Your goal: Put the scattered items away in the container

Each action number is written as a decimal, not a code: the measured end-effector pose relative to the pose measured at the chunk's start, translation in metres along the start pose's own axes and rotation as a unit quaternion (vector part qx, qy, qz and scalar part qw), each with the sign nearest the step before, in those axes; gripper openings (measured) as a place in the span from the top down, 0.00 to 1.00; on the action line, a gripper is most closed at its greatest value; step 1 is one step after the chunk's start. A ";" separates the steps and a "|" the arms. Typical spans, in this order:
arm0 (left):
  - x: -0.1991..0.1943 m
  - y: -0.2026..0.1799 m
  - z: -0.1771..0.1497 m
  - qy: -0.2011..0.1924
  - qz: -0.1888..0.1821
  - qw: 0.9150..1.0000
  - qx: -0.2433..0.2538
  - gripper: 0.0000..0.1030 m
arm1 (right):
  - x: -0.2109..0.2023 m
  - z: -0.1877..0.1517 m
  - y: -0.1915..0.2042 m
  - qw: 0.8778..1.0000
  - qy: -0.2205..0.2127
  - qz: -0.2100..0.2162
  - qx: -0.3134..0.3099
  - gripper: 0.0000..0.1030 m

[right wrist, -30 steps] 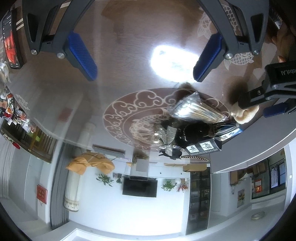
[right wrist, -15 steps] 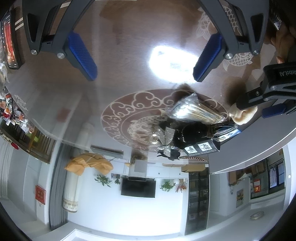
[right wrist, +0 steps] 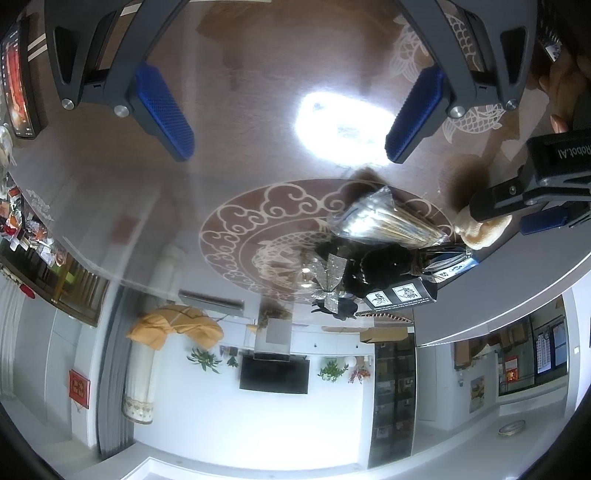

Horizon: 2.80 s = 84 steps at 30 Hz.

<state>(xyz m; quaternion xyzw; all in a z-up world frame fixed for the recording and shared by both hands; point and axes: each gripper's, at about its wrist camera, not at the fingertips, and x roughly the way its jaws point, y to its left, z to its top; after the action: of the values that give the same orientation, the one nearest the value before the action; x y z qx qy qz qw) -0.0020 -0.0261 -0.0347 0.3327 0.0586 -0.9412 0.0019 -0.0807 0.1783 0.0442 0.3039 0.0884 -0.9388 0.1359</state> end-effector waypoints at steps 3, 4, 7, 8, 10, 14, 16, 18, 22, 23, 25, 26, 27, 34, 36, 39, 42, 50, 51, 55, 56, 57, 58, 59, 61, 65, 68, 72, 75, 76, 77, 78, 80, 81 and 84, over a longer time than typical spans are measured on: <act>0.000 0.000 0.000 0.000 0.000 1.000 -0.001 0.00 | 0.000 0.000 0.000 1.000 -0.002 0.000 0.001 0.00; 0.000 0.000 0.000 0.000 -0.001 1.000 -0.001 0.00 | 0.000 0.000 0.000 1.000 -0.002 0.001 0.001 0.00; 0.000 0.000 0.000 0.000 -0.001 1.000 -0.002 0.00 | 0.000 0.000 0.000 1.000 -0.001 0.001 0.001 0.00; 0.000 0.000 0.001 0.000 -0.001 1.000 -0.002 0.00 | 0.000 0.000 0.000 1.000 -0.002 0.001 0.001 0.00; 0.000 0.000 0.001 0.000 -0.002 1.000 -0.003 0.00 | 0.000 0.000 0.000 1.000 -0.002 0.001 0.002 0.00; 0.001 -0.001 0.001 -0.001 -0.003 1.000 -0.004 0.00 | 0.000 0.000 0.000 1.000 -0.001 0.001 0.003 0.00; 0.001 -0.001 0.001 0.000 -0.002 1.000 -0.003 0.00 | 0.000 0.000 0.001 1.000 0.000 0.003 0.004 0.00; 0.000 0.000 0.001 0.000 -0.002 1.000 -0.003 0.00 | 0.000 -0.001 0.000 1.000 -0.001 0.003 0.005 0.00; 0.000 0.000 0.001 0.001 -0.002 1.000 -0.004 0.00 | -0.001 -0.001 0.000 1.000 -0.002 0.004 0.006 0.00; 0.000 0.000 0.001 0.001 -0.002 1.000 -0.004 0.00 | -0.001 -0.001 0.000 1.000 -0.001 0.004 0.006 0.00; 0.000 0.000 0.001 0.000 -0.002 1.000 -0.004 0.00 | 0.000 -0.001 0.000 1.000 0.000 0.004 0.007 0.00; 0.000 0.000 0.001 0.000 -0.003 1.000 -0.004 0.00 | 0.000 -0.001 0.000 1.000 0.001 0.004 0.007 0.00; 0.000 0.000 0.001 0.000 -0.003 1.000 -0.005 0.00 | 0.000 -0.001 0.000 1.000 0.001 0.004 0.006 0.00; 0.003 0.001 0.002 0.004 -0.007 1.000 -0.011 0.00 | 0.003 -0.001 0.000 1.000 0.009 0.004 0.005 0.00; 0.003 0.001 0.002 0.005 -0.006 1.000 -0.010 0.00 | 0.003 -0.002 0.000 1.000 0.011 0.004 0.005 0.00; 0.005 0.001 0.003 0.013 -0.002 1.000 -0.009 0.00 | 0.006 -0.002 -0.001 1.000 0.018 0.006 0.005 0.00; 0.009 0.000 0.003 0.025 0.004 1.000 -0.007 0.00 | 0.008 -0.001 -0.001 1.000 0.028 0.011 0.006 0.00; 0.015 -0.001 0.003 0.044 0.024 0.999 -0.001 0.00 | 0.017 0.000 0.000 0.998 0.055 0.021 0.000 0.00; 0.016 -0.002 0.003 0.049 0.027 0.998 0.000 0.00 | 0.018 0.000 0.000 0.998 0.058 0.022 -0.002 0.00; 0.023 0.000 0.005 0.068 0.035 0.997 -0.003 0.00 | 0.022 0.000 0.002 0.997 0.070 0.027 -0.008 0.00; 0.024 0.000 0.005 0.073 0.036 0.997 -0.005 0.00 | 0.023 0.000 0.003 0.997 0.072 0.027 -0.010 0.00; 0.025 0.001 0.005 0.077 0.038 0.996 -0.008 0.00 | 0.024 0.000 0.003 0.997 0.074 0.028 -0.011 0.00; 0.026 0.002 0.005 0.079 0.039 0.996 -0.009 0.00 | 0.025 0.000 0.004 0.997 0.075 0.027 -0.013 0.00; 0.028 0.002 0.006 0.082 0.040 0.996 -0.011 0.00 | 0.025 0.000 0.004 0.997 0.076 0.027 -0.014 0.00; 0.029 0.003 0.005 0.086 0.042 0.995 -0.013 0.00 | 0.026 0.000 0.005 0.996 0.078 0.027 -0.017 0.00; 0.032 0.002 0.005 0.091 0.051 0.995 -0.011 0.00 | 0.026 -0.001 0.006 0.997 0.077 0.026 -0.017 0.00; 0.033 0.001 0.006 0.097 0.054 0.994 -0.005 0.00 | 0.028 -0.001 0.008 0.996 0.082 0.026 -0.020 0.00; 0.029 0.011 0.002 0.124 0.059 0.990 -0.009 0.00 | 0.034 -0.001 0.009 0.994 0.102 0.039 -0.025 0.00; 0.017 0.021 -0.006 0.133 0.055 0.990 -0.006 0.00 | 0.041 -0.001 0.014 0.990 0.125 0.061 -0.035 0.00; 0.014 0.024 -0.009 0.137 0.054 0.989 -0.003 0.00 | 0.044 0.000 0.017 0.987 0.133 0.077 -0.049 0.00; 0.012 0.027 -0.012 0.142 0.055 0.988 0.004 0.00 | 0.045 0.001 0.019 0.985 0.135 0.089 -0.058 0.00; 0.010 0.029 -0.015 0.145 0.057 0.988 0.008 0.00 | 0.048 0.003 0.021 0.983 0.139 0.101 -0.069 0.00; 0.009 0.033 -0.019 0.155 0.059 0.986 0.010 0.00 | 0.059 0.010 0.024 0.978 0.150 0.126 -0.078 0.00; 0.009 0.036 -0.020 0.160 0.054 0.986 0.007 0.00 | 0.065 0.014 0.025 0.976 0.154 0.132 -0.083 0.00; 0.010 0.040 -0.023 0.175 0.035 0.984 -0.010 0.00 | 0.089 0.033 0.035 0.965 0.168 0.161 -0.117 0.00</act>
<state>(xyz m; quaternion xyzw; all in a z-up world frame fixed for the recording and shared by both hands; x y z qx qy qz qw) 0.0061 -0.0634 -0.0629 0.4939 0.0561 -0.8673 0.0278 -0.1573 0.1194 0.0142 0.4499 0.1689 -0.8230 0.3030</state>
